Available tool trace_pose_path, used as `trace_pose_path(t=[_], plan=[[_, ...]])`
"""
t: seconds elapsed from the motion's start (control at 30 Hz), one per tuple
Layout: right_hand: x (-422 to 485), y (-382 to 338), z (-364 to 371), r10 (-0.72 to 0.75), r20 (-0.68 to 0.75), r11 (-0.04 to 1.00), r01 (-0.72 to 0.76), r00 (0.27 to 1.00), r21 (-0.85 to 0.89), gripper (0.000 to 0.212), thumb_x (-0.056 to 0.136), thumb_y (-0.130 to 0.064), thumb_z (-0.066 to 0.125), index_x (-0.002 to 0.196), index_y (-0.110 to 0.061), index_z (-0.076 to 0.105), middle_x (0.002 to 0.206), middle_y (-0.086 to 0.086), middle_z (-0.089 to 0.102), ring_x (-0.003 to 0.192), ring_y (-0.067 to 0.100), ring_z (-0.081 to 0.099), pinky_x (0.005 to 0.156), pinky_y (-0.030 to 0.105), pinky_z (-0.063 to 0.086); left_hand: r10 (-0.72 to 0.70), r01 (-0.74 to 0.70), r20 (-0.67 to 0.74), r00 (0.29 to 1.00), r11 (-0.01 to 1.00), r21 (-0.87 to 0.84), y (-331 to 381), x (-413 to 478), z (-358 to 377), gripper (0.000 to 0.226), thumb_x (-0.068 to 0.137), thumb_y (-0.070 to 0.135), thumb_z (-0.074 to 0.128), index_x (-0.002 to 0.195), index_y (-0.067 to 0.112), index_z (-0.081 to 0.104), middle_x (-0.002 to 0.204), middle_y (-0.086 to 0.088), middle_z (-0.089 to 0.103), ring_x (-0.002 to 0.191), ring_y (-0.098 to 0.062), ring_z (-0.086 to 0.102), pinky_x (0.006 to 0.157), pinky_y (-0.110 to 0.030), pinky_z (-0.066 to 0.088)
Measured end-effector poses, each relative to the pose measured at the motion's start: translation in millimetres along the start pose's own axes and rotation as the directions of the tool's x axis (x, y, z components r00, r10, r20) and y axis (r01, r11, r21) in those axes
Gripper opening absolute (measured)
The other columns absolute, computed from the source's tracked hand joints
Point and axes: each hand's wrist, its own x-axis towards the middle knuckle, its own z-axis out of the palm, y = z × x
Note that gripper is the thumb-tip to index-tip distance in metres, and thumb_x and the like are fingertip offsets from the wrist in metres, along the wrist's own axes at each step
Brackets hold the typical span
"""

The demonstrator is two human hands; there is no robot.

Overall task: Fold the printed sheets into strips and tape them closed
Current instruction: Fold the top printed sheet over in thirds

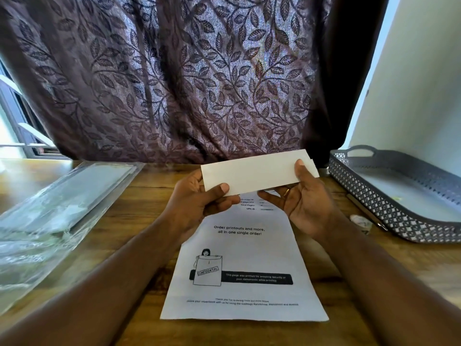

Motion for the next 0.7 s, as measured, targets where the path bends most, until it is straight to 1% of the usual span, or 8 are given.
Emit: trace_pose_path(t=[0.17, 0.27, 0.37, 0.43, 0.5, 0.6, 0.63, 0.7], plan=[[2.7, -0.7, -5.4, 0.013, -0.017, 0.999, -0.012, 1.0, 0.032, 0.034, 0.105, -0.035, 0.048, 0.128, -0.011, 0.058, 0.117, 0.017, 0.074, 0.107, 0.035, 0.072, 0.078, 0.051, 0.061, -0.007, 0.007, -0.002, 1.0, 1.0, -0.001, 1.0, 0.3, -6.2, 0.046, 0.076, 0.014, 0.075, 0.12, 0.014, 0.062, 0.107, -0.013, 0.077, 0.086, -0.032, 0.077, 0.062, -0.024, 0.062], [2.3, -2.9, -8.9, 0.023, -0.029, 1.0, -0.023, 0.999, -0.006, 0.031, 0.104, -0.026, 0.05, 0.127, -0.006, 0.058, 0.118, 0.019, 0.072, 0.107, 0.037, 0.072, 0.079, 0.05, 0.061, -0.009, 0.009, -0.04, 0.999, 1.0, 0.0, 0.4, 2.2, -12.4, 0.047, 0.075, 0.015, 0.077, 0.12, 0.012, 0.063, 0.106, -0.016, 0.077, 0.087, -0.032, 0.077, 0.063, -0.024, 0.061], [1.1, -5.4, -11.1, 0.032, -0.033, 0.983, -0.038, 0.999, -0.182, 0.029, 0.105, -0.018, 0.049, 0.127, -0.002, 0.058, 0.117, 0.021, 0.073, 0.106, 0.038, 0.072, 0.076, 0.05, 0.063, -0.016, 0.009, -0.123, 0.992, 0.998, -0.055, 1.5, 6.0, -19.5, 0.044, 0.075, 0.012, 0.077, 0.117, 0.007, 0.065, 0.102, -0.02, 0.076, 0.084, -0.028, 0.077, 0.062, -0.022, 0.06], [-1.7, -5.1, -9.4, 0.06, 0.006, 0.927, -0.054, 0.998, -0.371, 0.029, 0.106, -0.021, 0.048, 0.127, -0.005, 0.061, 0.115, 0.019, 0.074, 0.104, 0.037, 0.073, 0.075, 0.045, 0.064, -0.018, -0.002, -0.173, 0.985, 0.993, -0.118, 3.5, 7.6, -24.6, 0.044, 0.074, 0.012, 0.077, 0.115, 0.003, 0.065, 0.101, -0.021, 0.076, 0.083, -0.026, 0.077, 0.061, -0.023, 0.06], [-6.0, -3.5, -5.1, 0.094, 0.036, 0.852, -0.062, 0.995, -0.519, 0.03, 0.107, -0.026, 0.047, 0.124, -0.008, 0.063, 0.109, 0.017, 0.077, 0.096, 0.036, 0.075, 0.07, 0.037, 0.064, -0.013, -0.024, -0.201, 0.98, 0.983, -0.182, 4.7, 7.3, -27.6, 0.048, 0.072, 0.015, 0.078, 0.115, -0.001, 0.065, 0.098, -0.022, 0.076, 0.08, -0.025, 0.077, 0.062, -0.024, 0.061], [-11.4, -0.6, 4.8, 0.107, 0.061, 0.799, -0.049, 0.992, -0.6, 0.031, 0.106, -0.031, 0.047, 0.116, -0.009, 0.066, 0.099, 0.018, 0.078, 0.081, 0.036, 0.076, 0.06, 0.032, 0.06, 0.01, -0.044, -0.162, 0.987, 0.978, -0.206, 2.9, 3.4, -21.5, 0.046, 0.075, 0.021, 0.078, 0.113, -0.003, 0.068, 0.09, -0.02, 0.076, 0.075, -0.022, 0.076, 0.063, -0.027, 0.062], [-12.5, 0.9, 8.9, 0.102, 0.069, 0.798, -0.04, 0.992, -0.601, 0.032, 0.106, -0.032, 0.048, 0.114, -0.008, 0.066, 0.097, 0.019, 0.078, 0.077, 0.036, 0.076, 0.058, 0.031, 0.059, 0.028, -0.051, -0.125, 0.992, 0.983, -0.178, 1.5, 1.5, -16.4, 0.045, 0.075, 0.023, 0.079, 0.113, 0.0, 0.069, 0.092, -0.018, 0.076, 0.079, -0.022, 0.075, 0.067, -0.029, 0.063], [-15.1, 4.7, 17.4, 0.09, 0.09, 0.801, -0.018, 0.992, -0.598, 0.032, 0.106, -0.031, 0.047, 0.113, -0.006, 0.066, 0.094, 0.019, 0.077, 0.071, 0.034, 0.075, 0.055, 0.029, 0.057, 0.067, -0.068, -0.02, 0.998, 0.992, -0.107, -3.7, -2.6, -4.0, 0.042, 0.076, 0.025, 0.081, 0.113, 0.009, 0.07, 0.103, -0.013, 0.076, 0.093, -0.025, 0.074, 0.078, -0.034, 0.063]])
